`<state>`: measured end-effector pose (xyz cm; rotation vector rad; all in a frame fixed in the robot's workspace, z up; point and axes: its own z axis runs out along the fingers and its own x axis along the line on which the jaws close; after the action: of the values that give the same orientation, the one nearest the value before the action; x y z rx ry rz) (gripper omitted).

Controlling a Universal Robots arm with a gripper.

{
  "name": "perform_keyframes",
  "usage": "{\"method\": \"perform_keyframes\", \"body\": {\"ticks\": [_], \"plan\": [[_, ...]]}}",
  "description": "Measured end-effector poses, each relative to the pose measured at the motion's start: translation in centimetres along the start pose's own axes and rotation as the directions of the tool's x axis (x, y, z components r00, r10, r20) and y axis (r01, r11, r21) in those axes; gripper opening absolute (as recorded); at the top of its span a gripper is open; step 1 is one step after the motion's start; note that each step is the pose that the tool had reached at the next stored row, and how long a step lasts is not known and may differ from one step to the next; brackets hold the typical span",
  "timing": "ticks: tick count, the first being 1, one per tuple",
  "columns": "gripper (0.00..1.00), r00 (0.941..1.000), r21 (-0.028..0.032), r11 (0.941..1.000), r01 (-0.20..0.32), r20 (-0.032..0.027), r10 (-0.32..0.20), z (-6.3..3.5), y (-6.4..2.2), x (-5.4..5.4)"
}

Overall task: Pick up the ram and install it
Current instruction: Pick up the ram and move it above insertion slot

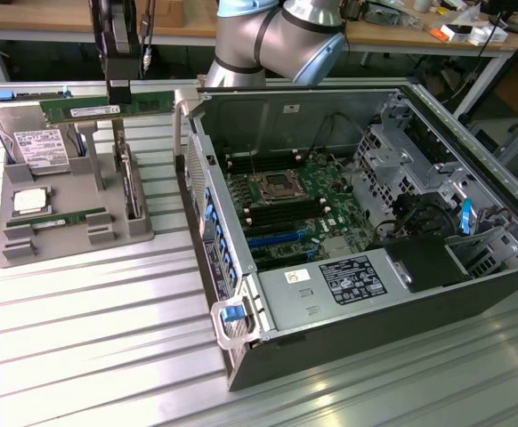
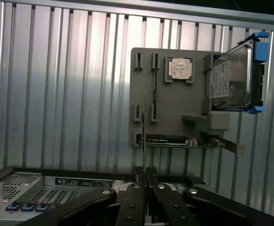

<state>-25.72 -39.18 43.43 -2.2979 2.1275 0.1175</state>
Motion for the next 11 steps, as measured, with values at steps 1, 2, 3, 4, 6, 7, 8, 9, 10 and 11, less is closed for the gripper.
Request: {"method": "perform_keyframes", "body": {"ticks": [1,2,3,4,6,7,8,9,10,11], "plan": [[0.12,1.0,0.0,1.0,0.0,0.0,0.0,-0.01,-0.28,0.0],[0.12,1.0,0.0,1.0,0.0,0.0,0.0,-0.02,-0.5,0.0],[0.12,1.0,0.0,1.0,0.0,0.0,0.0,-0.04,-0.78,0.1],[0.12,1.0,0.0,1.0,0.0,0.0,0.0,-0.05,-0.96,0.1],[0.12,1.0,0.0001,1.0,0.0,0.0001,0.0,-0.07,-1.49,0.1],[0.12,1.0,0.0,1.0,0.0,0.0,0.0,-0.09,-1.76,0.1],[0.12,1.0,0.0,1.0,0.0,0.0,0.0,-0.11,-2.14,0.2],[0.12,1.0,0.0,1.0,0.0,0.0,0.0,-0.11,-2.3,0.2],[0.12,1.0,0.0,1.0,0.0,0.0,0.0,-0.12,-2.44,0.2],[0.12,1.0,0.0,1.0,0.0,0.0,0.0,-0.13,-2.68,0.2]]}}
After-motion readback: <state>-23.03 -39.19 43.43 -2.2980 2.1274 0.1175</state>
